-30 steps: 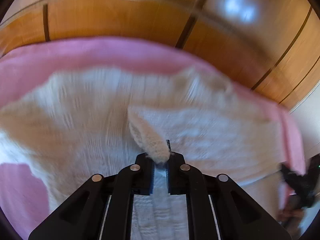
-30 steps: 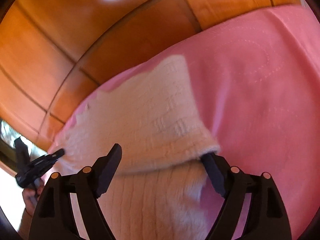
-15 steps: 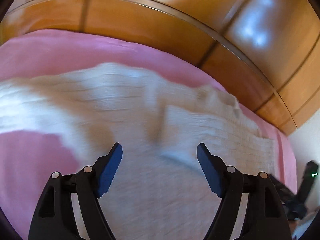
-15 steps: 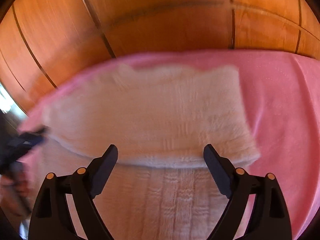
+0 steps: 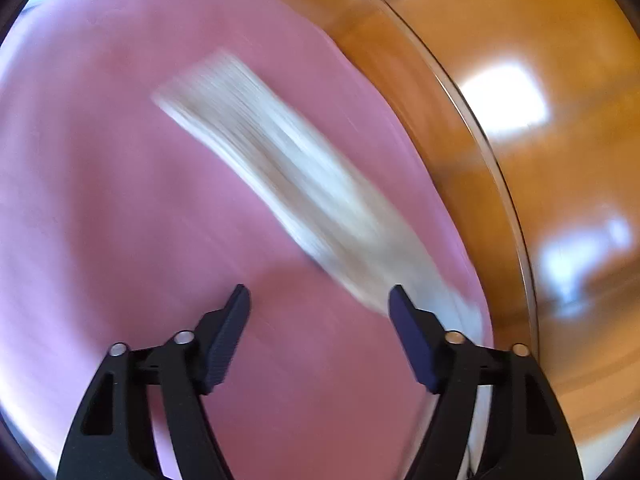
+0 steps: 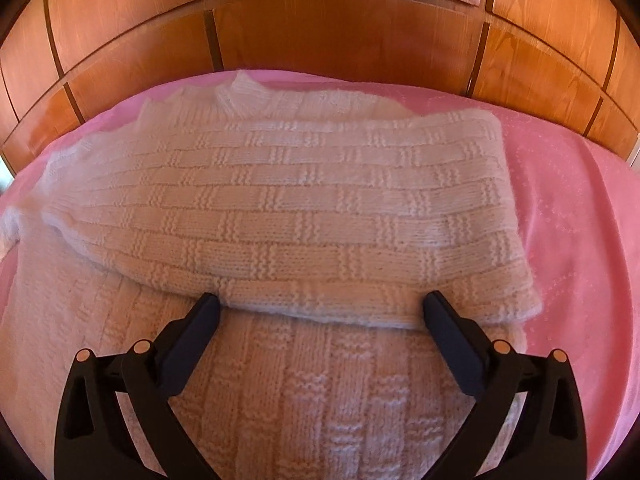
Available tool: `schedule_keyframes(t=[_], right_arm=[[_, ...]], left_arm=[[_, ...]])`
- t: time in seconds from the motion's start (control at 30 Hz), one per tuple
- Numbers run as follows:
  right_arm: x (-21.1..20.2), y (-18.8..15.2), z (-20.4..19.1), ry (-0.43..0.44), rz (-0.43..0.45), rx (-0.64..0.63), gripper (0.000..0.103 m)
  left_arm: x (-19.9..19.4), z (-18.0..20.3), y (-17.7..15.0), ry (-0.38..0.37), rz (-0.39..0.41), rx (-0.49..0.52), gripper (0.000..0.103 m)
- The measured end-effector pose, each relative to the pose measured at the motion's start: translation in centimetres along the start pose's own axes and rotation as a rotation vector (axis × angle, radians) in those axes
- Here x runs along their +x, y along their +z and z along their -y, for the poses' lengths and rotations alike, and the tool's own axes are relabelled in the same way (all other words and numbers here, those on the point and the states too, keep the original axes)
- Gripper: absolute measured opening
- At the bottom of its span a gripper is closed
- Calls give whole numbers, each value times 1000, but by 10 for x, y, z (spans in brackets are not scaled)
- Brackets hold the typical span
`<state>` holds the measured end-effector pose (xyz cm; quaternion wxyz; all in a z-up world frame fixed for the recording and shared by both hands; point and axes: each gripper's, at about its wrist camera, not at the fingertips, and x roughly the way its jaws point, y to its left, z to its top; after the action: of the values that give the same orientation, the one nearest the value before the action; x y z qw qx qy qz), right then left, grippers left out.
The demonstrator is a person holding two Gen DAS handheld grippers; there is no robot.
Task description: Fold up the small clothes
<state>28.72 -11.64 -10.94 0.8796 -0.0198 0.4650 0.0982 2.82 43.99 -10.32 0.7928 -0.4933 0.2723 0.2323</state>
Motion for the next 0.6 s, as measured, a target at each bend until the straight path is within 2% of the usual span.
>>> schedule_keyframes(t=[0.07, 0.1, 0.2, 0.23, 0.33, 0.37, 0.43, 0.47, 0.53, 0.6], right_arm=[[2, 0, 2, -3, 1, -1, 101], [5, -1, -2, -5, 1, -3, 101], [5, -2, -4, -11, 2, -7, 101], [4, -4, -5, -13, 2, -9, 101], [6, -3, -5, -15, 3, -11, 101], [6, -3, -6, -16, 3, -11, 101], [8, -4, -11, -19, 3, -12, 101], [8, -4, -11, -20, 4, -12, 101], [9, -5, -12, -20, 4, -13, 101], [8, -5, -12, -21, 4, -13, 101]], left_arm=[[-7, -14, 18, 18, 40, -48, 67], [-8, -23, 29, 22, 50, -82, 62], [-3, -37, 50, 50, 64, -147, 60], [3, -41, 55, 54, 60, -169, 57], [16, -38, 63, 56, 63, -191, 55], [16, -36, 67, 60, 71, -182, 51], [29, -27, 72, 73, 57, -146, 13], [31, -25, 75, 70, 42, -134, 7], [29, -13, 76, 44, 44, -94, 6], [24, 11, 71, -40, 41, -38, 6]])
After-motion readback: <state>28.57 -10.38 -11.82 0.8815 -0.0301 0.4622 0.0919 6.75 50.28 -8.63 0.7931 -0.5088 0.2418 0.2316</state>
